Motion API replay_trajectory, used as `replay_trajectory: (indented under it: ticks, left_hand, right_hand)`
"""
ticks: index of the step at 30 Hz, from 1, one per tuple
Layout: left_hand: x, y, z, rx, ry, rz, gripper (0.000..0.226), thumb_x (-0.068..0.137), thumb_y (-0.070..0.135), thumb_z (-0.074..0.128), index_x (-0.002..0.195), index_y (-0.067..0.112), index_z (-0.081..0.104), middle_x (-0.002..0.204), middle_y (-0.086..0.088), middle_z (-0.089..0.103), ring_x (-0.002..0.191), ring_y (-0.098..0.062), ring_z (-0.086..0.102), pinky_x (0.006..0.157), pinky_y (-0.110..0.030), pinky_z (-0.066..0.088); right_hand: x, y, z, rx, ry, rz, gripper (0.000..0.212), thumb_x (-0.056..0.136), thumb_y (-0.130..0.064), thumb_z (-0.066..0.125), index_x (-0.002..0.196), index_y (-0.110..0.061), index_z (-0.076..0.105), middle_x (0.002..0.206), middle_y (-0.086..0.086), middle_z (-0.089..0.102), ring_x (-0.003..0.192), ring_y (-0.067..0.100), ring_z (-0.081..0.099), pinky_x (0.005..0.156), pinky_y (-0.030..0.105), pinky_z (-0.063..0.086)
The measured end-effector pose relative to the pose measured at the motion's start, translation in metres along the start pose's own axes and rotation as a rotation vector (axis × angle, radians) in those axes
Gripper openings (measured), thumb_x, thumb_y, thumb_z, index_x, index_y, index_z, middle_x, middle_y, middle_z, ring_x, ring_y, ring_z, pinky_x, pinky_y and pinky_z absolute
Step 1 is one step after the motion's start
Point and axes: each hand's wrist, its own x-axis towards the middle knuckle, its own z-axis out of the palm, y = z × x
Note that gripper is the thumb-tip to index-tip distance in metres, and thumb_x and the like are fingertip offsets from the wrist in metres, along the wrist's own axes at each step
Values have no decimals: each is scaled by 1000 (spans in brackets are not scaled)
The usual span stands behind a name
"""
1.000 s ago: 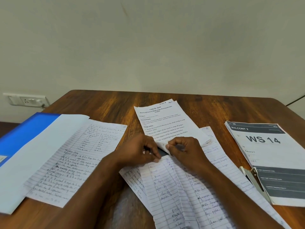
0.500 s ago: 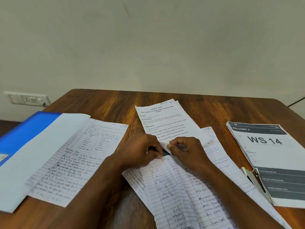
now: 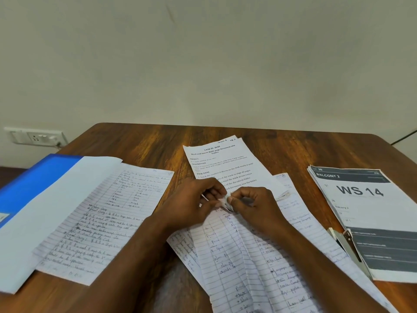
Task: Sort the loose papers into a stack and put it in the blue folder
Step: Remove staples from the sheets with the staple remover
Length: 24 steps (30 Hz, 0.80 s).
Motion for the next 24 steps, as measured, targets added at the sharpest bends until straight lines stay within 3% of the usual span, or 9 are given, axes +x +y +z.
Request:
replay_trajectory:
  ticks: [3, 9, 17, 21, 24]
  left_hand:
    - [-1, 0, 1, -31, -11, -26, 37, 83, 6, 86, 114, 22, 73, 101, 13, 74, 94, -6, 73, 77, -22, 61]
    - [1, 3, 2, 43, 38, -6, 28, 83, 21, 89, 108, 25, 77, 95, 17, 76, 89, -3, 72, 73, -8, 49]
    - [0, 9, 1, 92, 73, 50, 15, 89, 18, 83, 100, 28, 81, 95, 18, 77, 86, -1, 70, 71, -7, 46]
    - [0, 11, 3, 80, 103, 32, 20, 90, 18, 82, 107, 27, 76, 97, 20, 74, 92, -2, 69, 73, -8, 47]
    - [-1, 12, 5, 47, 123, 14, 28, 90, 17, 83, 110, 27, 65, 95, 20, 70, 93, -3, 68, 73, -8, 47]
  right_hand:
    - [-1, 0, 0, 5, 2, -3, 14, 94, -19, 77, 80, -19, 80, 80, -9, 79, 83, 7, 75, 89, 32, 60]
    - [-1, 1, 0, 11, -10, 10, 13, 95, -18, 77, 82, -21, 81, 82, -9, 79, 85, 9, 75, 90, 37, 61]
    - [-1, 3, 1, 31, 0, 20, 13, 94, -17, 77, 82, -17, 80, 81, -7, 79, 82, 9, 75, 85, 24, 58]
    - [0, 2, 0, 22, -9, 12, 12, 94, -18, 78, 82, -17, 81, 80, -8, 78, 81, 9, 74, 83, 25, 59]
    - [0, 2, 0, 11, -9, 8, 11, 93, -16, 79, 82, -18, 81, 80, -7, 78, 80, 9, 74, 80, 17, 55]
